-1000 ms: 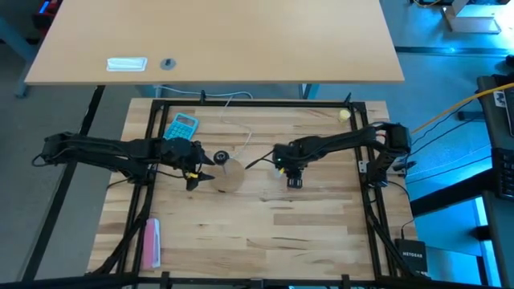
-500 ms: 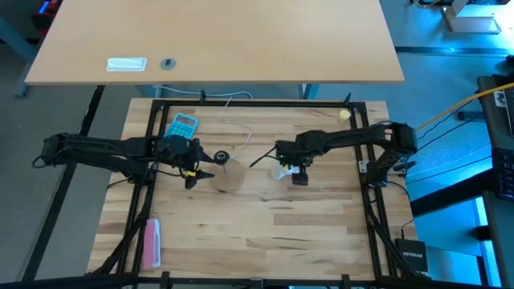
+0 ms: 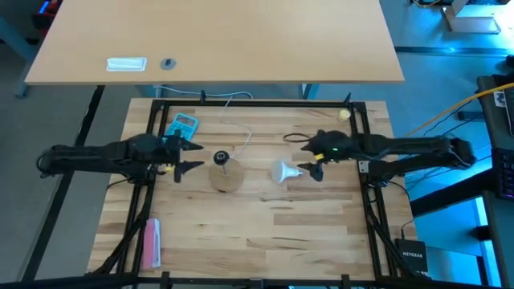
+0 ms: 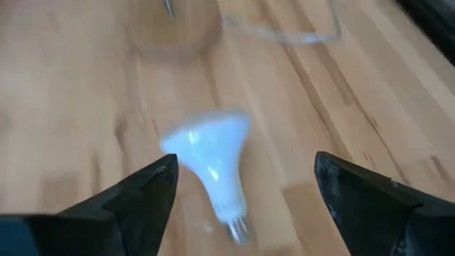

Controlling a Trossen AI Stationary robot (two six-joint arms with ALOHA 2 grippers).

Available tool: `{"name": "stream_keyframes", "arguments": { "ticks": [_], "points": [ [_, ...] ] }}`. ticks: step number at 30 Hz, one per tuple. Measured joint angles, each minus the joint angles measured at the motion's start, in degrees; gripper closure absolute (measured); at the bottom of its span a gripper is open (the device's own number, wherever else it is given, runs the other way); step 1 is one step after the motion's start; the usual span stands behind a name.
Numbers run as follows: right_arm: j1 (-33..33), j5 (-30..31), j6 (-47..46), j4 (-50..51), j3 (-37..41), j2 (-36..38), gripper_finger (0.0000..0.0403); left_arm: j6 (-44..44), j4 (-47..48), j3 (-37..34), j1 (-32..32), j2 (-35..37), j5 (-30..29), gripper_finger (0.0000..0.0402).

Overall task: Screw lightbulb
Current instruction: Return to Home Position

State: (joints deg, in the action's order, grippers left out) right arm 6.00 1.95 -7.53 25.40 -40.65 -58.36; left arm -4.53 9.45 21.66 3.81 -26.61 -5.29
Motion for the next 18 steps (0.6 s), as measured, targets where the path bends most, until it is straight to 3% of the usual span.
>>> {"name": "stream_keyframes", "arguments": {
  "ticks": [4, 9, 13, 18],
  "points": [
    [0.02, -1.51, -2.63, -9.86, 8.92, 8.1, 0.0079, -4.27, 4.02, -1.59, 0.02, 6.14, -2.92, 0.0139],
    [0.02, -2.56, -2.22, -13.05, 11.63, 11.98, 0.0078, -13.19, 2.13, -1.61, 0.0, 8.86, -3.06, 0.0139],
    [0.02, -2.6, -1.13, -20.03, 13.67, 14.01, 0.0078, -6.43, 1.38, -1.59, -0.87, 8.88, -0.73, 0.0139],
    [0.0, -2.65, -1.48, -25.69, 18.39, 21.7, 0.0078, 1.07, -1.19, -3.02, -1.8, 9.36, -0.01, 0.0139]
  ]
}}
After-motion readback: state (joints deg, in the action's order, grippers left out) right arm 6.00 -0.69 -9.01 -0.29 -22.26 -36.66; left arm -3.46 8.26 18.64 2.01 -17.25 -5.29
